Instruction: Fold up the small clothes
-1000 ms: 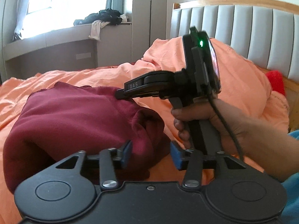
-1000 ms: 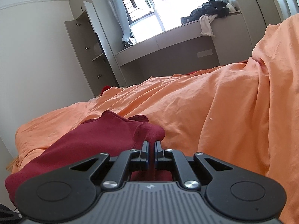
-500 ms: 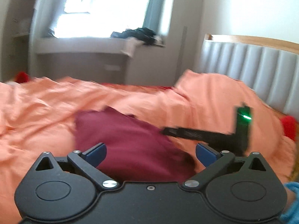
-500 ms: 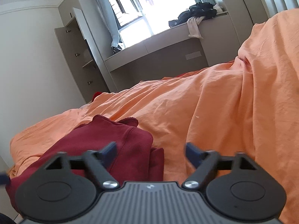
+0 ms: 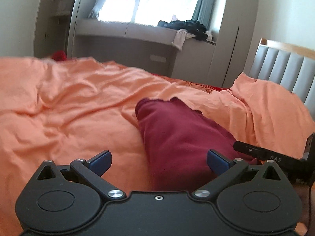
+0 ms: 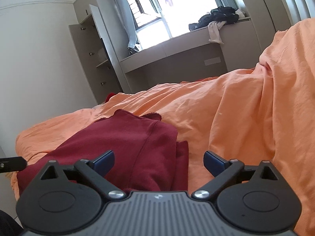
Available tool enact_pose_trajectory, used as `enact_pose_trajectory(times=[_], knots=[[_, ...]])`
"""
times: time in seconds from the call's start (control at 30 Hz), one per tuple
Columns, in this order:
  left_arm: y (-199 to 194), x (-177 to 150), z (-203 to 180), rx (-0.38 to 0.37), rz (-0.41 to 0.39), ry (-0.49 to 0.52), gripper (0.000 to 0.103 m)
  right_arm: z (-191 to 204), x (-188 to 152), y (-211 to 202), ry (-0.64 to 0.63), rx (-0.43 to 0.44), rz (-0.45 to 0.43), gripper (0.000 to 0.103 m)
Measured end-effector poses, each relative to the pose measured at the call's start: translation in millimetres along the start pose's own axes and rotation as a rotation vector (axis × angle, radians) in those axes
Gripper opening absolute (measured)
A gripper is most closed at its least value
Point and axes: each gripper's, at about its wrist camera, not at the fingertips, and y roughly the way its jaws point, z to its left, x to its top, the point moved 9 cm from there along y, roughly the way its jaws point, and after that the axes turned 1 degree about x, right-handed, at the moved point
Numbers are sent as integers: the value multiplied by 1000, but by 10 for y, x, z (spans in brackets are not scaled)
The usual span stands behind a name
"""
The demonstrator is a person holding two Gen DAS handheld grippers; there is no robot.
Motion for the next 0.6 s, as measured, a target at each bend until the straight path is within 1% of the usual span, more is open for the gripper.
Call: enact_pose_trajectory(times=[0.03, 0.1, 0.17, 0.23, 0.27, 0.3, 0.33, 0.37, 0.43, 0.5, 0.6], knots=[[28, -32, 21, -13, 13, -18, 102, 5, -6, 9, 2, 3, 1, 91], [99, -111, 45, -23, 42, -32, 103, 14, -17, 30, 2, 11, 5, 77], [162, -187, 59, -19, 72, -29, 103, 28, -37, 68, -1, 18, 21, 68], [200, -249, 67, -26, 85, -34, 103, 18, -74, 104, 14, 29, 42, 55], [215, -272, 67, -28, 88, -37, 103, 17, -85, 129, 31, 38, 50, 51], [228, -290, 66, -29, 93, -39, 103, 15, -97, 142, 48, 52, 60, 39], [241, -305, 58, -32, 95, -40, 103, 22, -99, 150, 50, 51, 64, 31], [253, -314, 52, -33, 96, -39, 103, 44, -94, 149, 27, 36, 64, 23], [277, -328, 35, -34, 93, -30, 103, 138, -68, 110, -70, -2, 61, 12], [304, -339, 16, -29, 96, -14, 103, 258, -30, 47, -171, -42, 39, 9], [339, -331, -29, -31, 108, -4, 103, 298, 37, -40, -217, -89, 3, 8]])
